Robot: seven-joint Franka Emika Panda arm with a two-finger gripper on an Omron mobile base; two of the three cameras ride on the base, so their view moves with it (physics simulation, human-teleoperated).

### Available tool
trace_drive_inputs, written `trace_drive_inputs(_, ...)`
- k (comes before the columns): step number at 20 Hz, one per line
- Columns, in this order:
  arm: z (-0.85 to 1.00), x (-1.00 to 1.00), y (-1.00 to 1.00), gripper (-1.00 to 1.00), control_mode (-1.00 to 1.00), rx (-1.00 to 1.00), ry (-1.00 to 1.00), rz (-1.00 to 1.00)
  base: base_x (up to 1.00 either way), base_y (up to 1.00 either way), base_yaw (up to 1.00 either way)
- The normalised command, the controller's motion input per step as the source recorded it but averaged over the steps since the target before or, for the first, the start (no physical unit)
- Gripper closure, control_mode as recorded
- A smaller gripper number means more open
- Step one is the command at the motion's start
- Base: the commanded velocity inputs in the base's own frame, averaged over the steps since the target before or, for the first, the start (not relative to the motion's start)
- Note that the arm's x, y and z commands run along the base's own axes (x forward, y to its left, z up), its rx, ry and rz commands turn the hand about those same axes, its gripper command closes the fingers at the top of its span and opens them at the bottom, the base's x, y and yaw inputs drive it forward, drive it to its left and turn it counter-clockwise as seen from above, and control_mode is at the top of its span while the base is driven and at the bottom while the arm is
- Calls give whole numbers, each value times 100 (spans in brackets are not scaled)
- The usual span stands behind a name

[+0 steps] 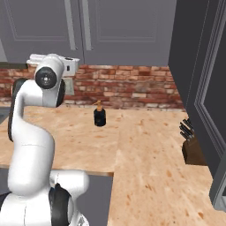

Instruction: Close all open cabinet doors.

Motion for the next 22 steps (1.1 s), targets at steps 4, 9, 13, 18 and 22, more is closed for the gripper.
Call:
trace_drive_inputs(4,4,-77,-21,-100,-100,-8,21,-5,0,0,0)
trace_drive_inputs(9,1,-77,-2,-100,-100,-11,26,-10,0,0,0)
trace_drive_inputs(13,2,-75,0,-100,-100,-11,29,-12,0,0,0)
trace_drive_inputs(18,0,-87,-22,-100,-100,-9,23,-6,0,0,0)
trace_drive_inputs(22,0,-94,-47,-100,-100,-3,17,-8,0,0,0)
